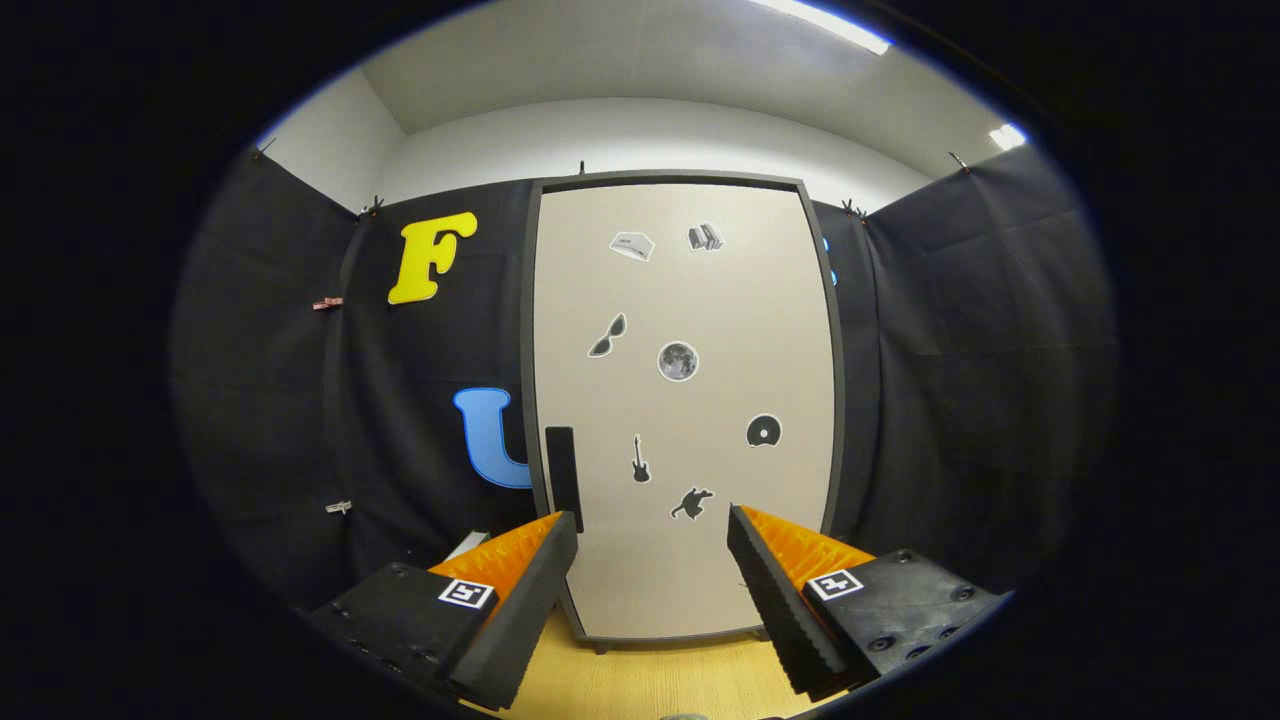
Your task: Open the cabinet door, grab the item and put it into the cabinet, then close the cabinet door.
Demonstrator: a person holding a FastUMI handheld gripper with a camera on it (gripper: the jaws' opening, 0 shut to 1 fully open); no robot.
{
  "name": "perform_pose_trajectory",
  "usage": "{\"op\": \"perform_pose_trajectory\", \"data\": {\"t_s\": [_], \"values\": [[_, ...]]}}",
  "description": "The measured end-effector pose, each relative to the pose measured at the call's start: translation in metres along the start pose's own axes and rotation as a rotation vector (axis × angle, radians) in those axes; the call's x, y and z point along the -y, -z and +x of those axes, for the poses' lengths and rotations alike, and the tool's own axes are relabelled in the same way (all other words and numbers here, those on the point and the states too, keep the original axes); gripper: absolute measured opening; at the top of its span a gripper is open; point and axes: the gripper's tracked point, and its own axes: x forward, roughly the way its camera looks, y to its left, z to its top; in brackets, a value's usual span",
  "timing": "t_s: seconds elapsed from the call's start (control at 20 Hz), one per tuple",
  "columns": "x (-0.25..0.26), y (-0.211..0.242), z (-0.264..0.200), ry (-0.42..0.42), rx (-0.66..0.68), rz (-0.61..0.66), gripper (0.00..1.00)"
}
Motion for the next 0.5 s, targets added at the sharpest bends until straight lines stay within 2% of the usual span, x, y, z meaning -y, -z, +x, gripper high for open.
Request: {"op": "perform_pose_trajectory", "data": {"t_s": [0.5], "values": [[-0.024, 0.016, 0.014, -0.017, -0.027, 0.000, 0.97]]}}
